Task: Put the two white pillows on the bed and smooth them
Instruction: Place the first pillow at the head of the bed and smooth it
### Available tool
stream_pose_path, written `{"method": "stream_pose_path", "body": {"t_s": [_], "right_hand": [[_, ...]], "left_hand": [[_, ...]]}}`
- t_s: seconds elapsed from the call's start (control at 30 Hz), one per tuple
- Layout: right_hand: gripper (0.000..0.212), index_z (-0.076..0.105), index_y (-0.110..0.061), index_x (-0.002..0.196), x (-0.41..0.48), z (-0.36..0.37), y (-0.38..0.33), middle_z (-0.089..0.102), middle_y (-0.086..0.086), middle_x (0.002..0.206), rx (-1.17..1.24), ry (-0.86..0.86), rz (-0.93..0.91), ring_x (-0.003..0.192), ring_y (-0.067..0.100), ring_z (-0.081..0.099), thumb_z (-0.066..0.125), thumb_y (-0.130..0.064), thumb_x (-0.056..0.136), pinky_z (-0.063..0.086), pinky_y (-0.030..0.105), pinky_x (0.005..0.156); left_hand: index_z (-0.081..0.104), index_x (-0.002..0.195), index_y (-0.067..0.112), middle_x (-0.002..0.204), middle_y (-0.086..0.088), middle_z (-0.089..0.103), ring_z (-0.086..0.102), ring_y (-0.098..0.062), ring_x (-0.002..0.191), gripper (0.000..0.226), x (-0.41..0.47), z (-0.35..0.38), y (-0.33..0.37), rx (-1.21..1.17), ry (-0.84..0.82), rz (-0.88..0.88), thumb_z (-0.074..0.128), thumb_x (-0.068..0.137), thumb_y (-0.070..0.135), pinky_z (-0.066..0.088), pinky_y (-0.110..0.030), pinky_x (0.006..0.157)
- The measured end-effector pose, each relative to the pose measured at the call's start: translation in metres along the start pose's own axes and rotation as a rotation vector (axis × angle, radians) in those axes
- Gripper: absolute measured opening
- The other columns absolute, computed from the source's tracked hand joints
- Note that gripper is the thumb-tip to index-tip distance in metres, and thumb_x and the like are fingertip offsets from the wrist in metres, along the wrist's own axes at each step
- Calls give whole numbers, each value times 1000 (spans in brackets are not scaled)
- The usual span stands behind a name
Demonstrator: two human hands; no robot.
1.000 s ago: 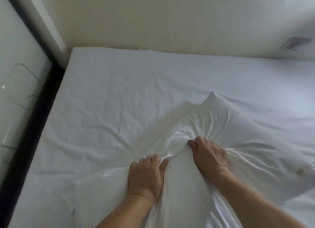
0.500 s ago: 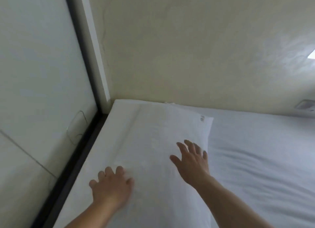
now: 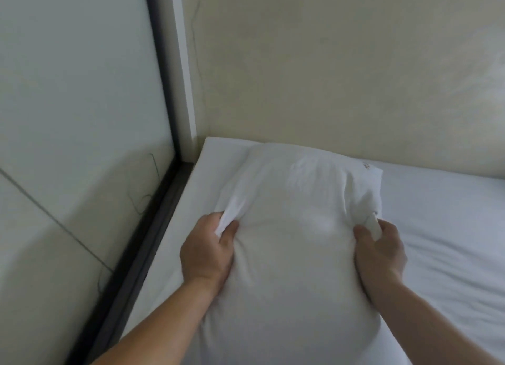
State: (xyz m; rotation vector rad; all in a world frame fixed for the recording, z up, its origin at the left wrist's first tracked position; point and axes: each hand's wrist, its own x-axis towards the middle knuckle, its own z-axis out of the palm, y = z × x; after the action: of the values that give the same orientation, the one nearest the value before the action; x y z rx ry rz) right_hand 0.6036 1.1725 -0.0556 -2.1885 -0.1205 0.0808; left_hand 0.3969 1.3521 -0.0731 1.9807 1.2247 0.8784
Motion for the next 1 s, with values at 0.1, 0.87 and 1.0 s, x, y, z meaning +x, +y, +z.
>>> {"method": "stream_pose_path", "body": {"t_s": [0.1, 0.87, 1.0], "right_hand": [[32, 56, -27, 115, 10, 13, -37, 65, 9, 103, 64, 46, -122, 84, 24, 49, 56, -35, 84, 37, 34, 79], [76, 22, -28, 146, -44, 43, 10, 25, 6, 154, -496, -187, -167, 137, 30, 28, 26, -69, 82, 27, 50, 108], [66, 6, -44, 147, -62, 83, -9, 1, -10, 161, -534, -470, -605, 146, 15, 0, 16, -69, 86, 7, 44, 117]], "left_hand": [[61, 88, 21, 83, 5, 59, 53, -18, 72, 15, 24, -14, 10, -9, 121, 41, 61, 87, 37, 39, -32, 63], [16, 146, 31, 149, -15, 29, 29, -36, 133, 72, 3, -20, -46, 528, -187, -94, 28, 84, 67, 23, -54, 107], [-9, 145, 43, 160, -1, -6, -9, -29, 145, 65, -3, 34, -18, 582, -379, 181, 2, 85, 67, -4, -59, 112]]}}
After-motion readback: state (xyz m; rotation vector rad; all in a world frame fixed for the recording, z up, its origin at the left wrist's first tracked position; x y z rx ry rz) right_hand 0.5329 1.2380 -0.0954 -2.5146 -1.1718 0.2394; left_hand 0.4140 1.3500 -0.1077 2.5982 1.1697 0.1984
